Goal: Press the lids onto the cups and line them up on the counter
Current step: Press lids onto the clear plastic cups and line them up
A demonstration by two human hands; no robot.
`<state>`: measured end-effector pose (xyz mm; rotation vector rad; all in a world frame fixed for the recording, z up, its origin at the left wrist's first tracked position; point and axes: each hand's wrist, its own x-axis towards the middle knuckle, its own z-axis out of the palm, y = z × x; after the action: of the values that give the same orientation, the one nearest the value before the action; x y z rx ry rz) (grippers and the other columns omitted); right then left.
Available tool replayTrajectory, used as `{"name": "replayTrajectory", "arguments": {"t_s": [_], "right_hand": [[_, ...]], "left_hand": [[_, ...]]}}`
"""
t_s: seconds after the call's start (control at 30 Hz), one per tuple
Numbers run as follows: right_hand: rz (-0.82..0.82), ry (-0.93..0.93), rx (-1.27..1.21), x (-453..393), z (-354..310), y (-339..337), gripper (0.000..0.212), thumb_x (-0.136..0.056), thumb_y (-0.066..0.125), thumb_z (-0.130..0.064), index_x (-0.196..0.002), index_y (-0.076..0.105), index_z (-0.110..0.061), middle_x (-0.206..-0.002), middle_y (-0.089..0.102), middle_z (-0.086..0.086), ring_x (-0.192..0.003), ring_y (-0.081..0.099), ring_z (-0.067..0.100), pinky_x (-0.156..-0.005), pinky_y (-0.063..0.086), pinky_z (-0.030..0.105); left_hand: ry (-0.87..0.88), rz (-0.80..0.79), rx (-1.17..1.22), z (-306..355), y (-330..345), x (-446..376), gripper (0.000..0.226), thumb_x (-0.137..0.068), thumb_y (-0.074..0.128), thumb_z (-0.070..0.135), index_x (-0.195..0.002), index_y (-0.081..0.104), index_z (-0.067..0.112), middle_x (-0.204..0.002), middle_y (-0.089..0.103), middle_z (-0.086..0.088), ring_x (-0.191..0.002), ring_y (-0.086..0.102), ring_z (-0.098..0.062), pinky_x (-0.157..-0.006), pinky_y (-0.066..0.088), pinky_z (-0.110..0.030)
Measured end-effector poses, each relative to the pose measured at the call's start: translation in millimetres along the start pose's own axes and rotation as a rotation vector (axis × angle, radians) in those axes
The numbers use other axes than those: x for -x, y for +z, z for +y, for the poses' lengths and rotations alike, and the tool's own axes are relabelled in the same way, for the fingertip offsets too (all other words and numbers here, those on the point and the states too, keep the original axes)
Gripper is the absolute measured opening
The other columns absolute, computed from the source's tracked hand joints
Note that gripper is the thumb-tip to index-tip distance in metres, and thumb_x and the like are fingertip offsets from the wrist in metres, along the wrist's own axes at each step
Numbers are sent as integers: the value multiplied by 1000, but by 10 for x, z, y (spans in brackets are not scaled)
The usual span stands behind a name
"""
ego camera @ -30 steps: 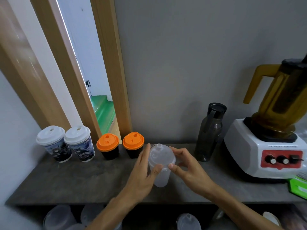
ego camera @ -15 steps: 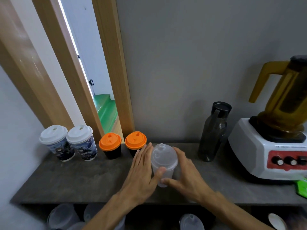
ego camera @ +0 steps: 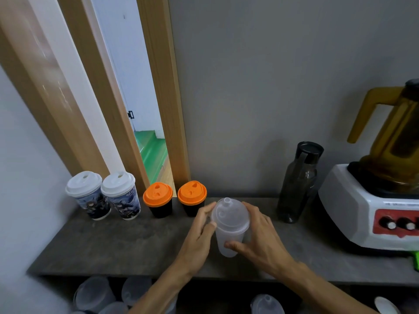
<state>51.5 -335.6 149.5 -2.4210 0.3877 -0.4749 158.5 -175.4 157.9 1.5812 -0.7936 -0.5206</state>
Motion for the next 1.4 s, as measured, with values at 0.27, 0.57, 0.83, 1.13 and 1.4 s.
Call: {"name": "replayTrajectory", "arguments": {"t_s": [0.27, 0.57, 0.83, 1.13, 1.4], "right_hand": [[-183, 217, -168, 124, 148, 299, 78, -70, 84, -48, -133, 39, -43, -109, 52, -37, -116, 59, -1, -98, 50, 19], [-145, 250, -95, 114, 229, 435, 76, -72, 80, -54, -135, 44, -35, -121, 48, -24, -119, 48, 2, -111, 40, 31], [-118, 270, -21, 121, 186, 416, 76, -76, 79, -53, -139, 42, -32, -133, 48, -12, -125, 42, 7, -112, 30, 27], [-111, 283, -10, 138, 149, 485, 81, -70, 73, -69, -137, 42, -36, -133, 52, -20, -127, 45, 5, -116, 31, 34], [-27, 271, 38, 207, 212, 373, 82, -72, 67, -69, -141, 40, -33, -133, 54, -17, -121, 44, 9, -105, 33, 29]], "left_hand": [[-116, 194, 48, 191, 40, -172, 15, -101, 49, 19, -105, 64, 21, -101, 70, 10, -100, 63, -4, -77, 46, -15], [-194, 106, -10, 221, -122, -354, 18, -99, 55, 19, -100, 73, 20, -98, 73, 11, -96, 64, 1, -84, 46, -21], [-197, -21, -131, 210, -206, -522, 18, -100, 56, 25, -99, 73, 20, -99, 74, 9, -98, 67, -5, -90, 50, -26], [15, 183, -844, 605, 242, -74, 88, -76, 45, 83, -146, 36, 30, -140, 41, 11, -124, 47, -11, -101, 45, -34], [161, 215, -1021, 541, 353, -320, 78, -84, 62, 59, -147, 31, 25, -143, 35, 0, -129, 40, -18, -103, 37, -30]]}}
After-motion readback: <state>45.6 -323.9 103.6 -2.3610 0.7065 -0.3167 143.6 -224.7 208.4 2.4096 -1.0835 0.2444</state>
